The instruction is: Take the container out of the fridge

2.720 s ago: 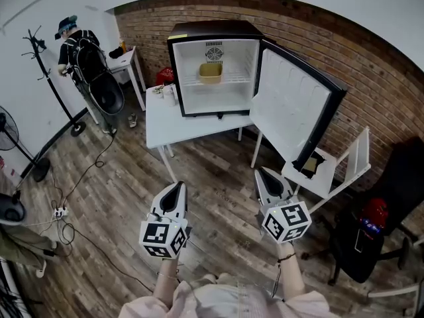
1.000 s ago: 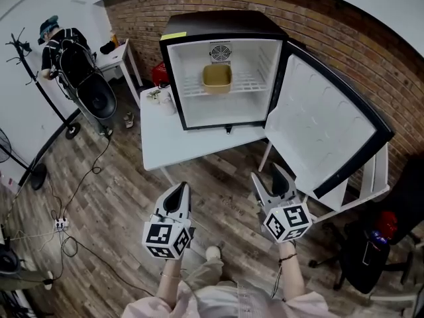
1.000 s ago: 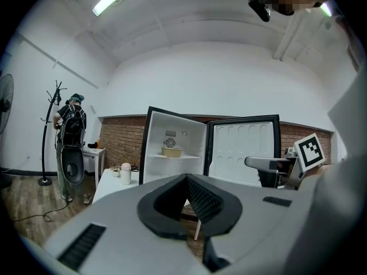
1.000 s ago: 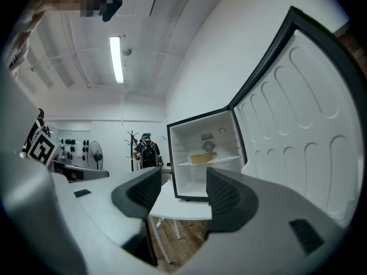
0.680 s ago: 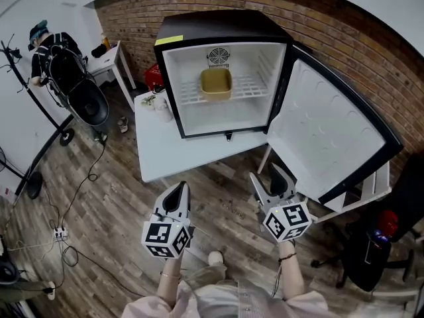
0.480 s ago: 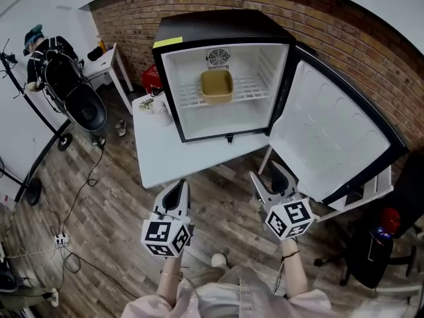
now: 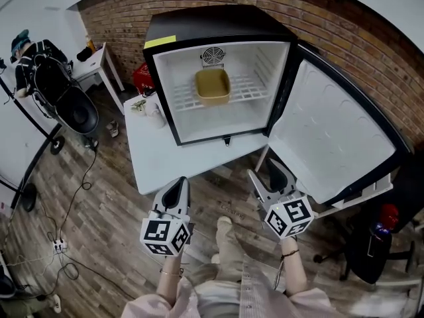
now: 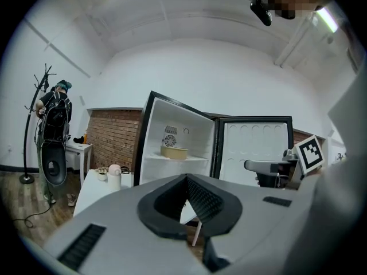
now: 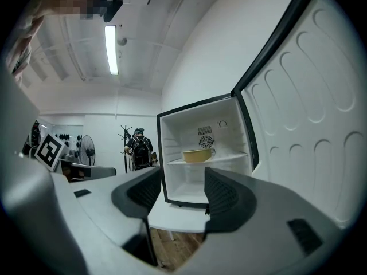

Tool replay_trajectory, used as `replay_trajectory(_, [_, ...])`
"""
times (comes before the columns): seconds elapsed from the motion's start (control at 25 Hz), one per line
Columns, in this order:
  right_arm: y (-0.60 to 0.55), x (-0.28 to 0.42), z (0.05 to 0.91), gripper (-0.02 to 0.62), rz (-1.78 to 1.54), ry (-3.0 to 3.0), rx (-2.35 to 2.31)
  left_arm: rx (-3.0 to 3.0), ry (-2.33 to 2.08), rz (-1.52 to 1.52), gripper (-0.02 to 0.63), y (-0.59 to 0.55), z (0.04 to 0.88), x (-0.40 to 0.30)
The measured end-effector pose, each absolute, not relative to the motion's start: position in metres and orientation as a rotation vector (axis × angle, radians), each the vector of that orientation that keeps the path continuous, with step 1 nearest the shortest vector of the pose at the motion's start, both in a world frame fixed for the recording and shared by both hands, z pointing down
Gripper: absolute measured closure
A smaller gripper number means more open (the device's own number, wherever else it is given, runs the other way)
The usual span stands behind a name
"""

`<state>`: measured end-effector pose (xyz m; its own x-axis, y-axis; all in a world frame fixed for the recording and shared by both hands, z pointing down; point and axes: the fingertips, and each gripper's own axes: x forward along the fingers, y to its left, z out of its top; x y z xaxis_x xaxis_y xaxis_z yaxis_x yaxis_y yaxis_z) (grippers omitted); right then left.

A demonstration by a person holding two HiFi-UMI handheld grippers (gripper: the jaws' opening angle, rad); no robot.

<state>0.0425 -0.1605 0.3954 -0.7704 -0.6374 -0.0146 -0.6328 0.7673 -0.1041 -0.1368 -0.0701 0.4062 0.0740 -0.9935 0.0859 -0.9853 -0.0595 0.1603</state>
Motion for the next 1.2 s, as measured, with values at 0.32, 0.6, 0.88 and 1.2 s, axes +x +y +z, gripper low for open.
replay_trajectory(0.32, [-0.207, 0.005, 0.392, 0.357, -0.104, 2.92, -1.01, 2.194, -2.019, -0.056, 0.615, -0.116, 0.406, -0.169])
replay_trajectory(0.6, [-0.249, -0.025, 0.385, 0.357, 0.007, 2.991, -0.987, 2.267, -1.952, -0.053, 0.615, -0.167, 0.399, -0.183])
replay_trajectory(0.88, [-0.282, -0.044, 0.376, 0.357, 0.112, 3.053, -0.955, 2.24, -1.934, -0.056, 0.615, -0.207, 0.403, -0.2])
replay_trajectory(1.2, [-0.304, -0.072, 0.363, 0.359, 0.304, 3.139, -0.852, 2.265, -1.878, -0.028, 0.615, -0.238, 0.409, -0.203])
